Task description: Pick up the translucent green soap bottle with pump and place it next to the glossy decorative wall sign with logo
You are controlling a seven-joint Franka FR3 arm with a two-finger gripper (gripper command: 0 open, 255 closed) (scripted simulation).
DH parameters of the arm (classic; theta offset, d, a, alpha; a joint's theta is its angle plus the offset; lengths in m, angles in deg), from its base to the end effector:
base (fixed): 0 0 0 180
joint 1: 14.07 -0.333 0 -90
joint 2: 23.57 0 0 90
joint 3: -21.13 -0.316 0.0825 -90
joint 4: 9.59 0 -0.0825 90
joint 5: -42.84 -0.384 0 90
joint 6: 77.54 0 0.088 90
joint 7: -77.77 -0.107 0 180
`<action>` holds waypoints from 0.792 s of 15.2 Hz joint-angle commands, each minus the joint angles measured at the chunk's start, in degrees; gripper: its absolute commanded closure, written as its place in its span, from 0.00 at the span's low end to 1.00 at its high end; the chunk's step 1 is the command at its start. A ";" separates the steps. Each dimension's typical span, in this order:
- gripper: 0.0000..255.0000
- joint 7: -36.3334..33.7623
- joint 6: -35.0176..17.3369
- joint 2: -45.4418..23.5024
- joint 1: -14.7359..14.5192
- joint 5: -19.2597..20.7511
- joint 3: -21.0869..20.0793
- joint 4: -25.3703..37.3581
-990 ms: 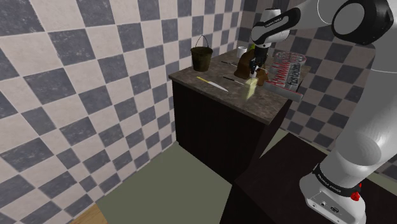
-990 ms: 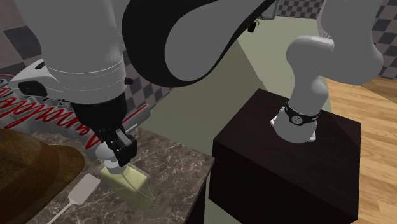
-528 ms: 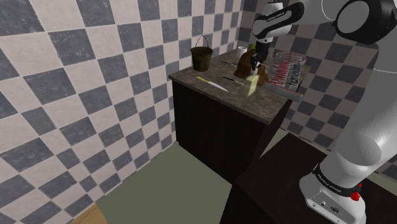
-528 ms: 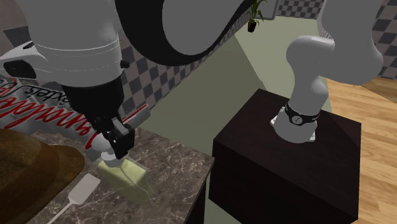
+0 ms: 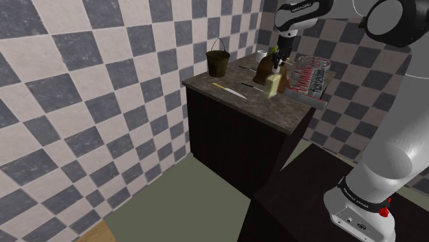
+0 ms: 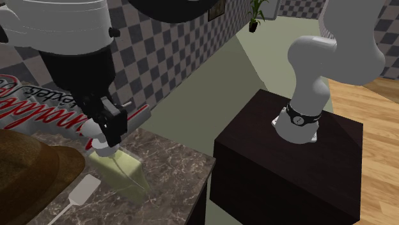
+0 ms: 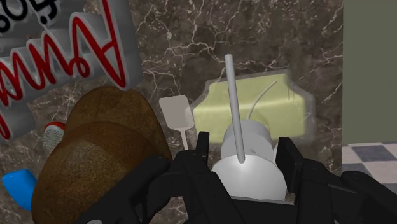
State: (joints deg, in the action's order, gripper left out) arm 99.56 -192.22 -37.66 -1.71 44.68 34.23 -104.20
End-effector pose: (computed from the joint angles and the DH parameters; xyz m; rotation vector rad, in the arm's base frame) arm 0.5868 -0.2677 0.4811 3.0174 -0.0642 0.1017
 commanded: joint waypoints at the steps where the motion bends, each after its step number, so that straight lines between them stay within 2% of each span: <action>1: 1.00 0.16 1.37 0.24 0.05 0.01 0.05 1.14; 12: 1.00 0.69 9.77 0.38 0.20 -0.09 0.13 9.43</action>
State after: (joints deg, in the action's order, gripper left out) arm 100.16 -183.09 -37.41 -1.55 44.57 34.33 -95.29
